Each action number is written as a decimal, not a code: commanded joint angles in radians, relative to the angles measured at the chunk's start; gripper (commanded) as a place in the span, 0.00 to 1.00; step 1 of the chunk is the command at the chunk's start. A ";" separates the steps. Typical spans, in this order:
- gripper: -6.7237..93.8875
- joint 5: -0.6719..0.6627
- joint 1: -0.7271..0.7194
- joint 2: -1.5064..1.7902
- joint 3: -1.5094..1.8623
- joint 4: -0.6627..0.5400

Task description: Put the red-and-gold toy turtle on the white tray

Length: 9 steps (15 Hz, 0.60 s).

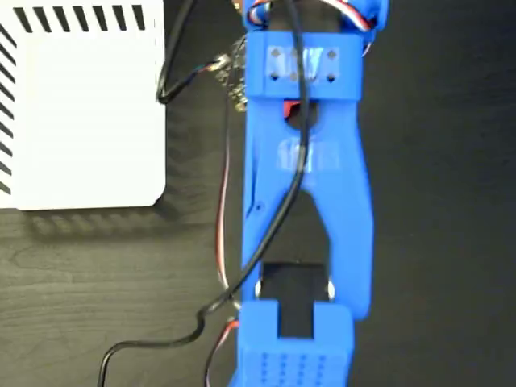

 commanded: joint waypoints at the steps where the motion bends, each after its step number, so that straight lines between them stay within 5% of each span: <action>1: 0.17 -0.064 0.037 0.028 -0.031 -0.025; 3: 0.38 -0.109 0.057 0.028 0.038 -0.055; 9: 0.60 -0.126 0.094 0.018 0.123 -0.026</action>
